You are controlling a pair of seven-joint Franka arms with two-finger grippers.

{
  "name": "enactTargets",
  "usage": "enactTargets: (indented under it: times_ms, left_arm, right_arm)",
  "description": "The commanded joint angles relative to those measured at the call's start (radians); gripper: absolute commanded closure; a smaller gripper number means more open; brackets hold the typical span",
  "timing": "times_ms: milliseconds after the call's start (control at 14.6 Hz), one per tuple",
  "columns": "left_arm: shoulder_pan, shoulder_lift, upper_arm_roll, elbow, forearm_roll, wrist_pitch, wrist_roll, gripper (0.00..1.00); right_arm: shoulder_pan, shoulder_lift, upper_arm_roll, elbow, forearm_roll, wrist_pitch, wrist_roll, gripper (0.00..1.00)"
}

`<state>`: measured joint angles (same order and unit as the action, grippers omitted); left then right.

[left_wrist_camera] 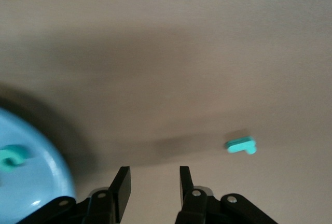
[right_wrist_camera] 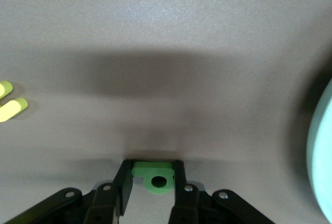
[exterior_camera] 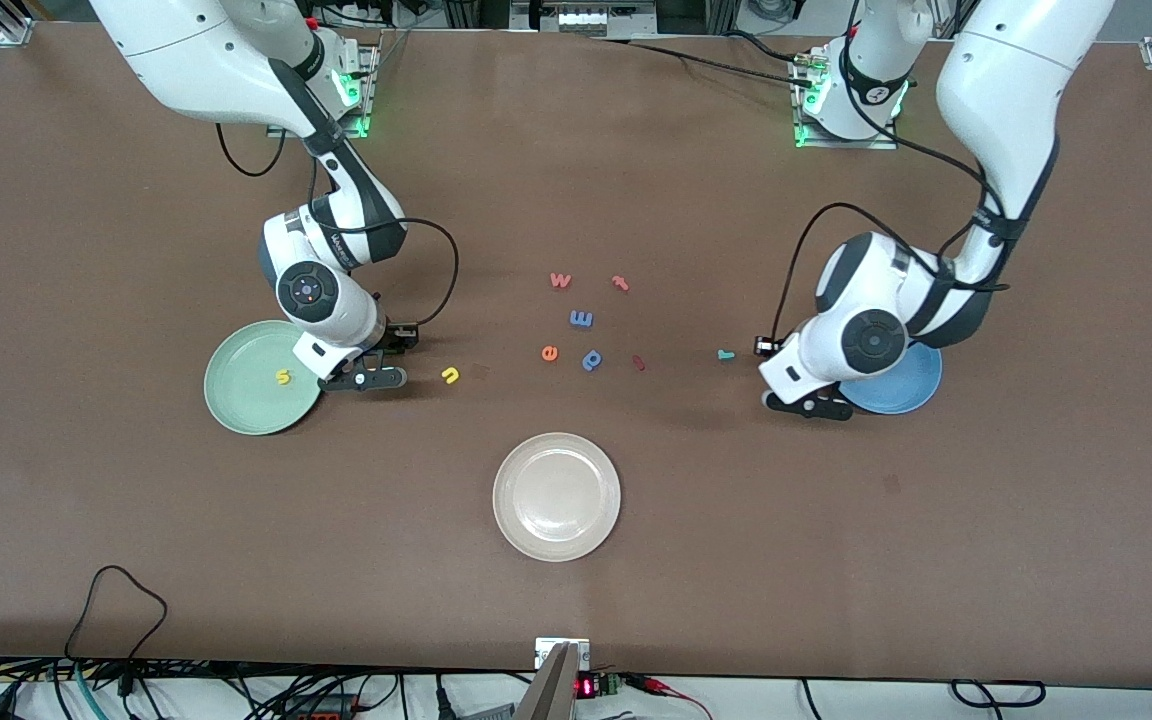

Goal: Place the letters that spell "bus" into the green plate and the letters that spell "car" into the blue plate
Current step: 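Place the green 'd' on the green plate while the left gripper grasps a teal letter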

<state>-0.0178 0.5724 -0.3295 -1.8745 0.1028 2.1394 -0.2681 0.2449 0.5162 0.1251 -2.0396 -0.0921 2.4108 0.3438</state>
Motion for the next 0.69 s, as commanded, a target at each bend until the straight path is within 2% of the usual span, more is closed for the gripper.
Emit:
enactTargets:
  times_ms: [0,137,275,412,619]
  left_arm:
    - [-0.019,0.040,-0.008,0.028,-0.014,0.025,-0.017,0.54]
    - [-0.051,0.043,-0.019,0.029,-0.014,0.042,-0.017,0.54]
    - [-0.086,0.043,-0.019,0.028,-0.014,0.060,-0.017,0.54]
    - [-0.096,0.046,-0.019,0.029,-0.014,0.071,-0.017,0.54]
    - [-0.093,0.067,-0.019,0.025,-0.012,0.099,-0.017,0.54]
  right_arm:
    - [-0.024,-0.057,-0.012,-0.004,-0.015,-0.008,-0.011,0.97]
    - [-0.048,-0.103,-0.018,0.016,-0.017,-0.094,-0.041,0.99]
    - [-0.093,-0.131,-0.051,0.048,-0.017,-0.166,-0.162,0.99]
    - [-0.140,-0.133,-0.091,0.052,-0.017,-0.171,-0.299,0.99]
    - [-0.170,-0.114,-0.156,0.052,-0.017,-0.168,-0.390,0.99]
